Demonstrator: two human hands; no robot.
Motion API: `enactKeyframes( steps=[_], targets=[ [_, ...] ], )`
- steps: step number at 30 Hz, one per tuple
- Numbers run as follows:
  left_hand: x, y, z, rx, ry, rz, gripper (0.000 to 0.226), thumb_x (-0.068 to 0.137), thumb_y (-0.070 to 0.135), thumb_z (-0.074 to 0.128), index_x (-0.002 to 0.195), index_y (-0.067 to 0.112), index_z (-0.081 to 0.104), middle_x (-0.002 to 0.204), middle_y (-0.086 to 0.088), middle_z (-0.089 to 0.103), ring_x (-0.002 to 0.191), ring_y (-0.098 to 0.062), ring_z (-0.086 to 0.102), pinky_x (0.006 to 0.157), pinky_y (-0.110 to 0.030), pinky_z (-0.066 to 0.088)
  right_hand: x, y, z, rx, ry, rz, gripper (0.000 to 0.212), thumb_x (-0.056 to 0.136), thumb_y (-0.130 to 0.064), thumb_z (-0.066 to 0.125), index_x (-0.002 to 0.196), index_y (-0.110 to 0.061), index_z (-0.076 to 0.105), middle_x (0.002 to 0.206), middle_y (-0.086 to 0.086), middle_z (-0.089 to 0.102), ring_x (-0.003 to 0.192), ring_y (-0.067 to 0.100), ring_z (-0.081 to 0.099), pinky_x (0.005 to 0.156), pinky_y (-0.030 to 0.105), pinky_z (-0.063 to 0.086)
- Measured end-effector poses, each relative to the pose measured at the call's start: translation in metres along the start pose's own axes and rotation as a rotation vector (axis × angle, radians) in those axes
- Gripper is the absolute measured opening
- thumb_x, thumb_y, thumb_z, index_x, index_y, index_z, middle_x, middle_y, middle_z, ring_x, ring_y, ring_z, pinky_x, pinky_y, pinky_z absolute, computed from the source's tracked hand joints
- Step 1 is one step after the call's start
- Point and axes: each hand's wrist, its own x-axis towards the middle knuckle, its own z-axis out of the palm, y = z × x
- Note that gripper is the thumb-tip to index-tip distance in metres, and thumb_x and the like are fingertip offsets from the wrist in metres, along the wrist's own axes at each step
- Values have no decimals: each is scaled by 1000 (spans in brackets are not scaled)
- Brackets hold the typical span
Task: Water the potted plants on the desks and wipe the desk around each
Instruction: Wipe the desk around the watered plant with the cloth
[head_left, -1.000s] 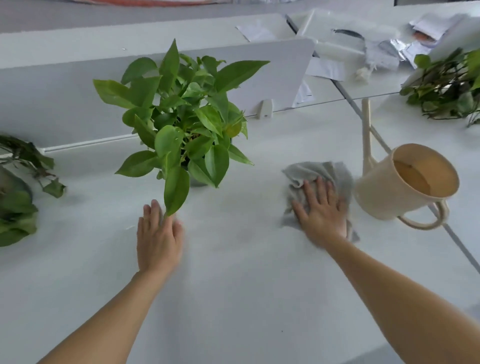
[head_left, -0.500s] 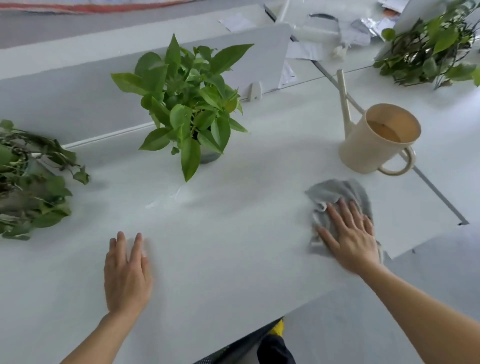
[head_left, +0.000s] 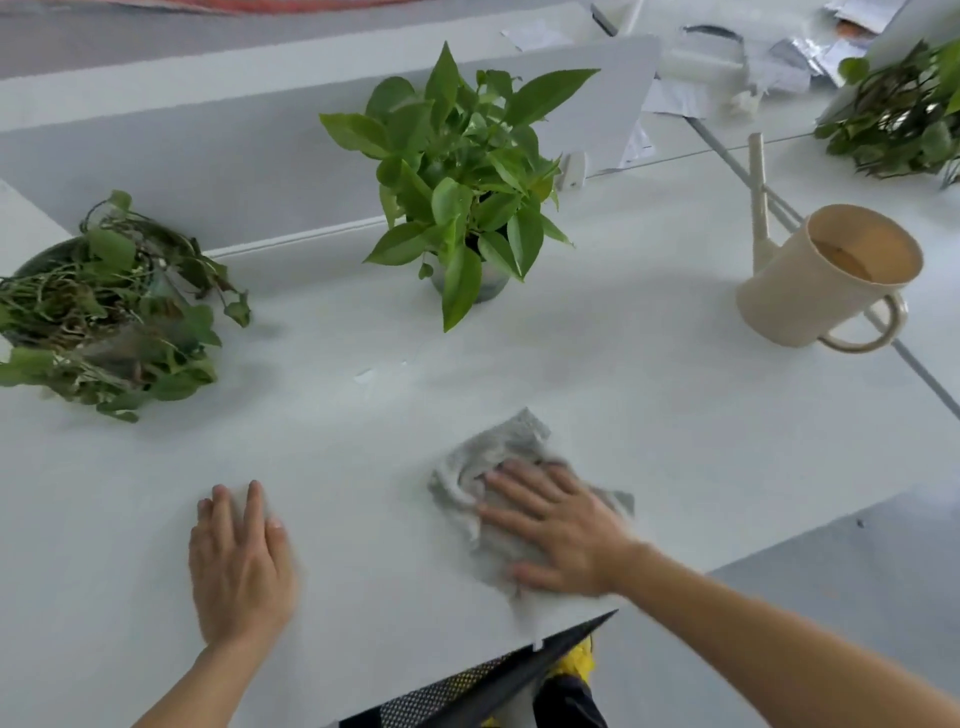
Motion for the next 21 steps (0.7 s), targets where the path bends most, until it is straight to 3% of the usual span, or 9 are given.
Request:
enactKeyframes(
  steps=[4, 6, 8, 10, 12, 14, 17, 19, 21],
  targets=[
    [-1, 0, 2, -15, -3, -37, 60, 95, 35, 20, 142, 7, 44, 150, -28, 31, 140, -43, 23, 112, -56, 25, -20, 104, -13, 169, 66, 801, 75, 90, -78, 9, 156, -44, -3, 168, -5, -5, 153, 14, -14, 124, 45, 2],
    [0, 3, 3, -1, -11, -32, 60, 95, 35, 19, 142, 7, 43, 150, -28, 31, 141, -43, 23, 113, -55, 24, 3, 106, -19, 288, 137, 1205, 73, 95, -69, 16, 159, -36, 4, 168, 0, -7, 154, 22, -11, 124, 49, -3],
    [0, 2, 3, 13, -21, -43, 61, 95, 35, 18, 143, 7, 42, 150, -28, 31, 141, -43, 24, 113, -54, 23, 58, 78, -29, 412, 198, 1466, 71, 99, -57, 23, 161, -24, 9, 168, 11, -6, 154, 32, -10, 122, 55, -6],
    [0, 1, 4, 15, -26, -48, 61, 95, 36, 17, 143, 8, 42, 151, -27, 31, 142, -41, 23, 114, -53, 23, 115, 31, -36, 439, 194, 1371, 73, 99, -52, 24, 161, -19, 3, 166, 17, -10, 152, 37, -15, 119, 57, -11],
    [0, 0, 5, 11, -24, -43, 62, 95, 36, 16, 144, 9, 42, 152, -25, 29, 143, -40, 22, 115, -52, 22, 155, -32, -32, 317, 154, 920, 73, 98, -55, 21, 159, -23, -4, 166, 12, -15, 151, 33, -22, 118, 56, -15],
    [0, -1, 6, 5, -16, -45, 61, 95, 36, 18, 144, 9, 43, 152, -25, 30, 143, -39, 23, 114, -53, 24, 165, -72, -30, 248, 75, 426, 70, 99, -58, 24, 160, -29, 5, 168, 6, -7, 150, 27, -23, 120, 56, -11],
    [1, -4, 9, 5, 2, -20, 60, 94, 34, 21, 142, 7, 45, 150, -27, 32, 141, -42, 26, 112, -55, 26, 156, -26, -31, 97, 37, -13, 67, 97, -67, 28, 157, -38, 18, 168, -2, 9, 154, 22, -3, 123, 51, 0],
    [1, -3, 9, 3, 18, -8, 59, 95, 33, 22, 142, 6, 45, 150, -28, 33, 140, -42, 27, 112, -54, 25, 147, 35, -35, 22, 61, 71, 67, 96, -71, 27, 156, -42, 18, 168, -6, 10, 155, 18, 1, 123, 49, 9],
    [1, -2, 8, 3, 28, -6, 58, 95, 31, 24, 141, 5, 46, 149, -28, 34, 140, -43, 28, 112, -53, 24, 147, 76, -44, 89, 65, 415, 67, 96, -70, 22, 157, -44, 11, 168, -7, 3, 154, 14, -6, 125, 45, 5]
  ],
)
